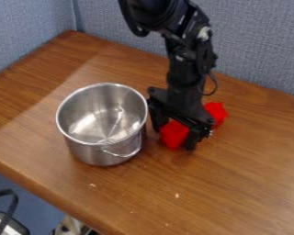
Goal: Put the red object in the metal pot
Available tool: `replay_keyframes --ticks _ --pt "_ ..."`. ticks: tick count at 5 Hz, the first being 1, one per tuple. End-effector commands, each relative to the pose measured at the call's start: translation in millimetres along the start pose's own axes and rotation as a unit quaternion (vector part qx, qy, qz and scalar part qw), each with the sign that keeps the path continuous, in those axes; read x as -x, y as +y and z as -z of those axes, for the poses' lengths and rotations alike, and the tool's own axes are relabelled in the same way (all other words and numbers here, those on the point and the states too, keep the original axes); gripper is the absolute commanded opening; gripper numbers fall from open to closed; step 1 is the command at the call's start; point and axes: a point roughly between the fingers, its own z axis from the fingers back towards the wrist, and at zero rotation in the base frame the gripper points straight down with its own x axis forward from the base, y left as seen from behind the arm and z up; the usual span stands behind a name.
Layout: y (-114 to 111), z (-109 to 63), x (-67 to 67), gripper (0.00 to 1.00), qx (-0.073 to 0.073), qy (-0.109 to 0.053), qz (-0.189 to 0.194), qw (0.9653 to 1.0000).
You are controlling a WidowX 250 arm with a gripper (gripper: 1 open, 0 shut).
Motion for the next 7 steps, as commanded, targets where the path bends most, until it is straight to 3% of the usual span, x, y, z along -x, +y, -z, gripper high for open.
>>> replay_keyframes --ticks 1,2,4,6,7 --pt "2 -8.8 -9.7 0.0 -0.003 -0.018 -0.027 0.9995" --pt "2 -11.8 -15.5 0.0 -0.003 -0.015 -0.023 0.9996" --pt "-2 -16.3 -1.5 0.0 -0.003 -0.009 -0.024 0.9997" --pt "-10 -15.9 -1.5 0.0 -0.003 -0.003 -0.027 0.9996" --pt "-14 -15.7 -8.8 0.0 -0.002 0.001 -0.036 0.9993"
